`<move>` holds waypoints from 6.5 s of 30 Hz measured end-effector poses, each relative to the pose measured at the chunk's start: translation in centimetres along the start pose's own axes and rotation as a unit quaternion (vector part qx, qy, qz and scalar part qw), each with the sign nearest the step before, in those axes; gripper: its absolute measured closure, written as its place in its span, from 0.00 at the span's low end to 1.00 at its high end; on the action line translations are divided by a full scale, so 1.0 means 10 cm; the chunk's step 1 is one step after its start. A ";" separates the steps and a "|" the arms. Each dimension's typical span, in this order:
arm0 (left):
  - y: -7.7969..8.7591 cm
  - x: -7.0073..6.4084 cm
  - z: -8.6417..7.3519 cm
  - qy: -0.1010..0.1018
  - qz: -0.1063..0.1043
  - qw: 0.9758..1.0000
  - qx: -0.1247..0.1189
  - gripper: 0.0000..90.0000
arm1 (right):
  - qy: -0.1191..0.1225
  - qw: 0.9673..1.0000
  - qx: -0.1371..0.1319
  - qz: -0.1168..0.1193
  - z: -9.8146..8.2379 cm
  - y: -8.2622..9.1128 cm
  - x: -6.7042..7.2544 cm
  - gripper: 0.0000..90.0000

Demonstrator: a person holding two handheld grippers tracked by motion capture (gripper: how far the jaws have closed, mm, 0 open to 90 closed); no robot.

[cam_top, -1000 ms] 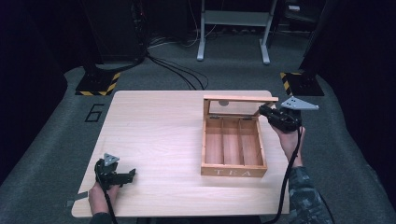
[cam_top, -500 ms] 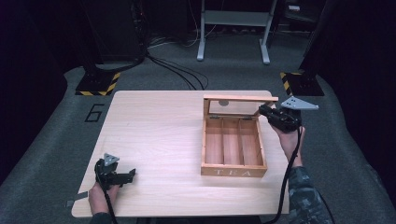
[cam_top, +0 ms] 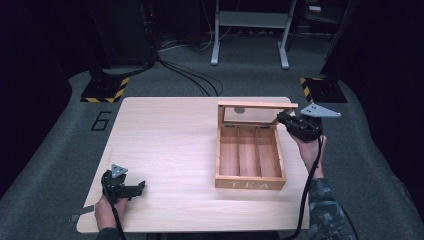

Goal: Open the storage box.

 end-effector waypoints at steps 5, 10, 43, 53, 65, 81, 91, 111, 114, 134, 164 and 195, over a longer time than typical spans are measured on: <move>0.00 0.00 0.00 0.000 0.000 1.000 0.000 0.00 | 0.001 1.000 0.001 -0.001 0.00 0.00 0.00 0.90; 0.00 0.00 0.00 0.000 0.000 1.000 0.000 0.00 | 0.002 1.000 0.001 -0.001 0.00 0.00 0.00 0.90; 0.00 0.00 0.00 0.000 -0.001 1.000 0.000 0.00 | 0.005 1.000 0.004 0.000 0.01 0.00 0.00 0.90; 0.00 0.00 0.00 0.000 -0.001 1.000 0.000 0.00 | 0.005 1.000 0.004 0.000 0.01 0.00 0.00 0.91; 0.00 0.00 0.00 0.000 0.000 1.000 0.000 0.00 | 0.004 1.000 0.004 -0.001 0.01 0.00 0.00 0.91; 0.00 0.00 0.00 0.000 0.000 1.000 0.000 0.00 | 0.001 1.000 -0.007 0.004 0.00 0.08 0.04 0.91; 0.00 0.00 0.00 0.000 0.000 1.000 0.000 0.00 | -0.006 1.000 -0.008 0.017 -0.12 0.20 0.16 0.90; 0.00 0.00 0.00 0.000 0.000 1.000 0.000 0.00 | -0.011 0.999 -0.006 0.047 -0.46 0.36 0.39 0.90; 0.00 0.00 0.00 0.000 0.000 1.000 0.000 0.00 | -0.017 0.999 -0.001 0.049 -0.57 0.39 0.46 0.90; 0.00 0.00 0.00 0.001 0.000 1.000 0.000 0.00 | -0.050 0.996 0.036 0.069 -1.25 0.45 0.64 0.90; 0.00 -0.01 0.00 0.002 0.002 1.000 -0.001 0.00 | -0.036 0.995 0.093 0.023 -1.57 0.86 0.81 0.88; 0.01 -0.01 -0.01 0.004 0.005 1.000 -0.001 0.00 | -0.086 0.968 0.215 -0.097 -2.04 0.76 0.44 0.16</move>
Point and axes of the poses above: each handheld gripper's, and its own axes: y roughly backward along the jaws, z roughly out of its top, x roughly to its left, the point moved 2 cm from there along -y, roughly forward along the jaws, and after that the axes turned 6 degrees about y, right-handed, at the moved point
